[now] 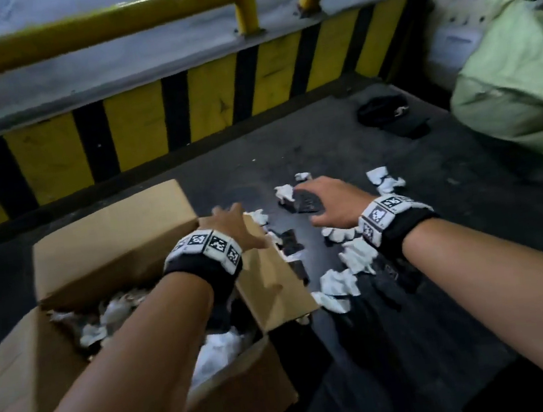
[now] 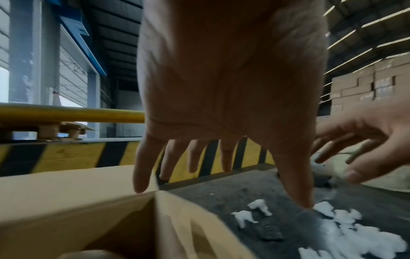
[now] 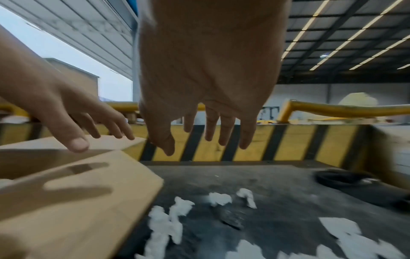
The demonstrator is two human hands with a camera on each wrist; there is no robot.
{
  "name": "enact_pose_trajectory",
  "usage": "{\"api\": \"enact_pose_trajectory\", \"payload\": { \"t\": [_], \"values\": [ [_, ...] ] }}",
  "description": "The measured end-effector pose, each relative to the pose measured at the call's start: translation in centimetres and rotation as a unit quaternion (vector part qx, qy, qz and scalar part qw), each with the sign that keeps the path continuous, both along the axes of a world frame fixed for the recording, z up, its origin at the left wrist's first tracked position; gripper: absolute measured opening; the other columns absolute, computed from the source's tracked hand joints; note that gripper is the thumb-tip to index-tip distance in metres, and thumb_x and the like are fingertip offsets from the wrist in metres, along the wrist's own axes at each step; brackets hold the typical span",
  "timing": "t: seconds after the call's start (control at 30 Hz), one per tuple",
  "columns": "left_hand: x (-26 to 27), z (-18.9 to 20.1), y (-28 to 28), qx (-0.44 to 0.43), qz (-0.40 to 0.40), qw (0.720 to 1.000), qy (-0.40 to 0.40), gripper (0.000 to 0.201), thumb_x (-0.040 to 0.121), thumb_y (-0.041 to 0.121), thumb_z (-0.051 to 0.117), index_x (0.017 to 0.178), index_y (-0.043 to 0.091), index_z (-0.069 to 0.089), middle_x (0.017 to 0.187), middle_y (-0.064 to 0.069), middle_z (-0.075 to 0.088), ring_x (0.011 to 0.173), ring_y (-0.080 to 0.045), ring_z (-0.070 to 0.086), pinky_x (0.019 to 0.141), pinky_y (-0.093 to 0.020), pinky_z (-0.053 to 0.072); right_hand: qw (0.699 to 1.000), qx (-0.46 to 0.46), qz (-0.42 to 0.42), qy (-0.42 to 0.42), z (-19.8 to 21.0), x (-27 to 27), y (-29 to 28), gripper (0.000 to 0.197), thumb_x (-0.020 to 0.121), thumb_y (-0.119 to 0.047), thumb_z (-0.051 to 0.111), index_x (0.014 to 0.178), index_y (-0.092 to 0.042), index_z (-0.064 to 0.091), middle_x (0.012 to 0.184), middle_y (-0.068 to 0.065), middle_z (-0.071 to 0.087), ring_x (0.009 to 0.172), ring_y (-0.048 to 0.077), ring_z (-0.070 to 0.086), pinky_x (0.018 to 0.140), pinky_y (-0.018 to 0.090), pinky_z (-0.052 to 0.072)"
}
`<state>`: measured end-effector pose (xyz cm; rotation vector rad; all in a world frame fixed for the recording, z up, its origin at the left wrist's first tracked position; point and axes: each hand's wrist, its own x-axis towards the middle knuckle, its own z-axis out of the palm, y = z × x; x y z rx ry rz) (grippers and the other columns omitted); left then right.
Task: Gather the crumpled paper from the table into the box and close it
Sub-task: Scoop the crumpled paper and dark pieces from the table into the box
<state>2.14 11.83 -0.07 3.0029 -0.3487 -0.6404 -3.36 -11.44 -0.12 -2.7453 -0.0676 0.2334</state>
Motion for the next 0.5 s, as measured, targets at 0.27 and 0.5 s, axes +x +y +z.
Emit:
{"api": "enact_pose_trajectory", "payload": {
  "t": [0.27,0.5],
  "values": [
    [-0.6,-3.1,-13.6,-0.038,-0.012,0.999,0.032,0.119,0.062,0.068,0.079,0.155,0.030,0.015,0.155,-0.017,0.026,0.134,-0.048,0.041,0.105,-0.059,0.042,0.989,-0.057,-0.097,0.100,-4.1,-1.9,-15.5,0.116,0.059,-0.053,0.082,0.155,-0.034,0.018,0.161,0.010,0.020,0.144,0.035,0.028,0.115,0.045,0.033],
    [-0.2,-8.3,-16.2,0.007,-0.015,0.994,0.113,0.152,0.037,0.075,0.085,0.153,0.044,-0.010,0.164,-0.017,-0.005,0.143,-0.056,0.020,0.104,-0.069,0.037,0.978,-0.084,-0.089,0.169,-9.2,0.2,-18.7,0.133,0.048,-0.063,0.086,0.150,-0.052,0.002,0.164,-0.003,-0.014,0.149,0.044,-0.007,0.110,0.075,0.010]
  ]
}}
